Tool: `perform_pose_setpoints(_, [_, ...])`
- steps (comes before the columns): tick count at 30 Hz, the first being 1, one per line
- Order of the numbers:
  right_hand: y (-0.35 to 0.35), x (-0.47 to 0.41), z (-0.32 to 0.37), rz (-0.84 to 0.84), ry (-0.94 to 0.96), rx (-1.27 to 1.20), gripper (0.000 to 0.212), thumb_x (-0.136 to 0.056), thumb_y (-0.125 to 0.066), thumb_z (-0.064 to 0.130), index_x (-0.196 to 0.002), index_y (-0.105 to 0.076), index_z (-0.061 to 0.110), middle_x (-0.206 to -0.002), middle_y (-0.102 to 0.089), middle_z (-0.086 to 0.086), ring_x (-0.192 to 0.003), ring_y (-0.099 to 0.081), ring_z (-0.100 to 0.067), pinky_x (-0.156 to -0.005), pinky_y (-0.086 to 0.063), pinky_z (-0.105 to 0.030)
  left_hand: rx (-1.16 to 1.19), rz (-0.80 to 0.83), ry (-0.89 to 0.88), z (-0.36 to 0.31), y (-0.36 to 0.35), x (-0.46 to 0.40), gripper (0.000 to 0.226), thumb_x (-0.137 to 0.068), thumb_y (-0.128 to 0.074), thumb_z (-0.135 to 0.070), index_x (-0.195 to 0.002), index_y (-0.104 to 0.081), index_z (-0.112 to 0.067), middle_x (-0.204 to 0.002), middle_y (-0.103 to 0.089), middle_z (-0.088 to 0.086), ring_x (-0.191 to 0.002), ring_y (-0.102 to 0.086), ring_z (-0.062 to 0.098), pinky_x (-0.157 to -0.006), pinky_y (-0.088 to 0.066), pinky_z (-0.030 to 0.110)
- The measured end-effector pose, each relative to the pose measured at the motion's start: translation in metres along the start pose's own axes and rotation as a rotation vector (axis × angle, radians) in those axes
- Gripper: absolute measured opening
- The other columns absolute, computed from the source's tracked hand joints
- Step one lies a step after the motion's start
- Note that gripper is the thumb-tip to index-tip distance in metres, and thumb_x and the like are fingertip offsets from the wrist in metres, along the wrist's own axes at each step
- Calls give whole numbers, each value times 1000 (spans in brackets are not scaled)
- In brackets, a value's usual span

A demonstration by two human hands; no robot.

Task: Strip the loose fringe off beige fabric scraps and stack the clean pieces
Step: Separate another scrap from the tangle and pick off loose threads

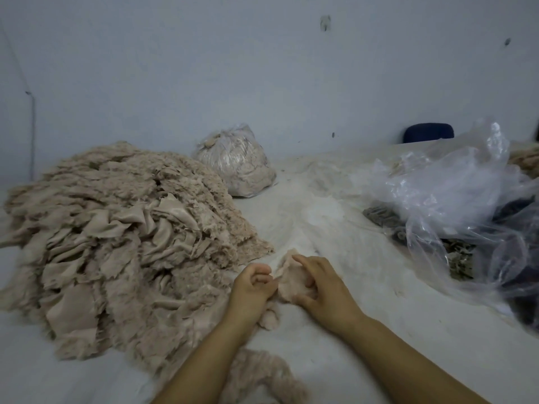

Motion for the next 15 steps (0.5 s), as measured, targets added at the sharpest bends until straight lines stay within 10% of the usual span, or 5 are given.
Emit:
perform_pose_setpoints(5, [18, -21, 31, 52, 80, 53, 73, -69, -68, 63, -133, -35, 49, -140, -27, 13, -132, -19, -10, -114, -16, -31, 322, 139, 25, -1, -8, 3, 18, -86, -50, 11, -86, -56, -6, -77, -61, 14, -67, -62, 21, -60, -52, 30])
perform_pose_setpoints(8, [19, -35, 33, 143, 48, 77, 30, -78, -71, 49, -105, -60, 41, -146, -34, 8, -140, -14, -11, -117, -12, -38, 318, 226, -1, -6, -11, 5, 32, -87, -44, 9, -79, -68, -11, -77, -67, 11, -68, -64, 17, -58, -52, 26])
perform_pose_setpoints(15, [14, -25, 14, -92, -13, 22, 7, -90, -62, 24, -91, -60, 18, -98, -60, 1, -97, -49, -15, -82, -35, -20, -178, -72, -145, -6, 15, 0, 21, -93, -53, -13, -84, -66, -27, -82, -65, -3, -71, -59, 5, -65, -47, 19])
Point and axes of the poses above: each hand's wrist, its own x-axis away from the middle knuckle, its own y-axis out of the back of the hand, z = x × y, the point moved 9 cm from there along -x, towards the middle knuckle
